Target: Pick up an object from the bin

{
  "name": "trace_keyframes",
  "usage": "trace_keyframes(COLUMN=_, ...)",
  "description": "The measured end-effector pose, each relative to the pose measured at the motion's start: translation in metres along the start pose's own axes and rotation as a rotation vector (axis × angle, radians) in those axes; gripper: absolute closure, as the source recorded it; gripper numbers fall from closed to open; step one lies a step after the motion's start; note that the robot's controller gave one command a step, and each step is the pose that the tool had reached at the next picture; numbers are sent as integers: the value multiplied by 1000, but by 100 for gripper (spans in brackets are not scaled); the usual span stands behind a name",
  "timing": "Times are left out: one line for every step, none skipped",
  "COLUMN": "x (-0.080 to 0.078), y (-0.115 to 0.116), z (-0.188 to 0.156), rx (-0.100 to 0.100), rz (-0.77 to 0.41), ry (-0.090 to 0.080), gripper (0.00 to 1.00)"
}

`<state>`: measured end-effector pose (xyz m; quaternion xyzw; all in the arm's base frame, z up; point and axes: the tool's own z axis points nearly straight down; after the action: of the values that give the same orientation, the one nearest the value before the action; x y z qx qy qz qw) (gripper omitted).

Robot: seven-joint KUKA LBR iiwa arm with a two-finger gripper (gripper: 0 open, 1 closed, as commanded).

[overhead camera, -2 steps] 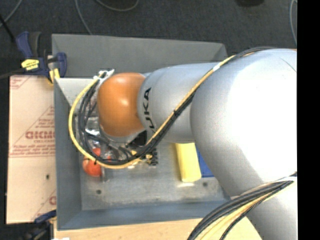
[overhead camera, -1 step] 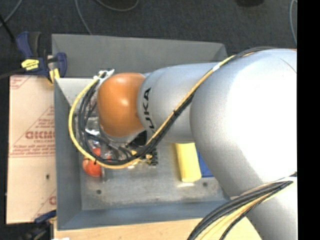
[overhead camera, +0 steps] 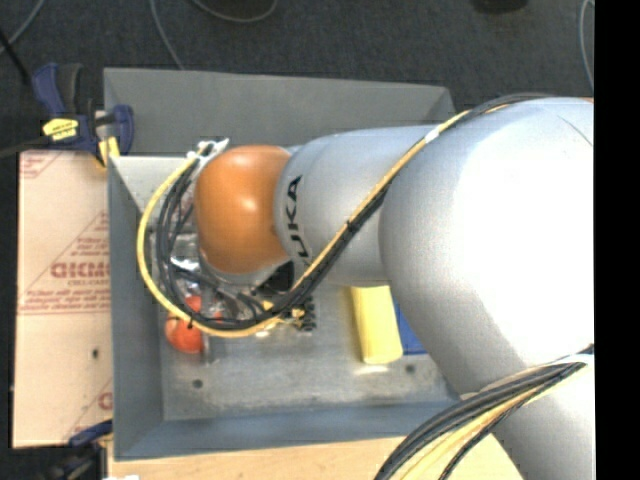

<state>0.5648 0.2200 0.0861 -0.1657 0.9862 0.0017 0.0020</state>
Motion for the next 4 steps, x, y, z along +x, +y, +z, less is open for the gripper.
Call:
trace_keyframes(x=0, y=0, z=0, rx=0, rz=1, ry=0, gripper=100)
trace_keyframes(x=0, y=0, z=0, rx=0, rz=2, ry=0, gripper=100)
trace_keyframes(x=0, y=0, z=0, rx=0, rz=2, ry=0, gripper=100)
trace_keyframes(x=0, y=0, z=0, rx=0, rz=3, ry=0, gripper=100)
